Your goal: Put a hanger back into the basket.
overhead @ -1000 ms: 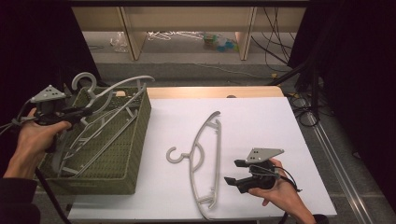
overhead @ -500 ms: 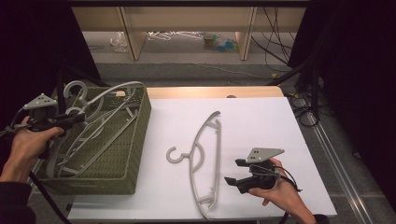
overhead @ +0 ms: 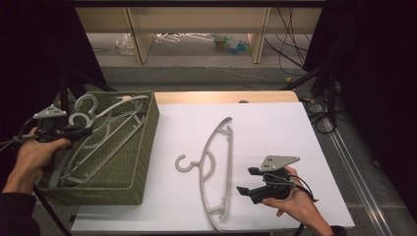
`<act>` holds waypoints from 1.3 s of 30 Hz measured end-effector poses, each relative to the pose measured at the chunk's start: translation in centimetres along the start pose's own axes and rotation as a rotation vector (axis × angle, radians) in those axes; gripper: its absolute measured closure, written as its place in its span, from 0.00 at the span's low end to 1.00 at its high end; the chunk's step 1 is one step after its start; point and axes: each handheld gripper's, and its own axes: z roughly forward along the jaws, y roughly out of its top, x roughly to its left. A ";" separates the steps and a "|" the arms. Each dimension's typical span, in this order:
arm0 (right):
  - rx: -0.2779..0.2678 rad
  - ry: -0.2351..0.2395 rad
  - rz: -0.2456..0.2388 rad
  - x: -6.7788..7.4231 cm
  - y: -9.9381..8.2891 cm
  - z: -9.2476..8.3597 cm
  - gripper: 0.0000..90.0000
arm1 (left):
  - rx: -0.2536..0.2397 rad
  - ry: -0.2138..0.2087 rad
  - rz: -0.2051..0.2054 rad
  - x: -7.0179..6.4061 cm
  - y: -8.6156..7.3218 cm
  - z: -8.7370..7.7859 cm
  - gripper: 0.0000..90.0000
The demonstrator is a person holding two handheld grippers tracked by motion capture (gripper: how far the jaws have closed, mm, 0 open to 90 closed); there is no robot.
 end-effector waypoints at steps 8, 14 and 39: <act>-0.001 -0.003 -0.007 0.0 0.0 0.0 0.28 | 0.026 -0.009 0.074 0.1 -0.4 1.5 0.87; -0.001 -0.001 -0.009 0.0 0.0 0.0 0.28 | 0.052 0.002 0.060 0.0 -1.4 2.6 0.87; 0.007 0.007 -0.001 0.0 -0.2 0.3 0.28 | 0.101 0.221 -0.081 1.3 -3.9 3.3 0.83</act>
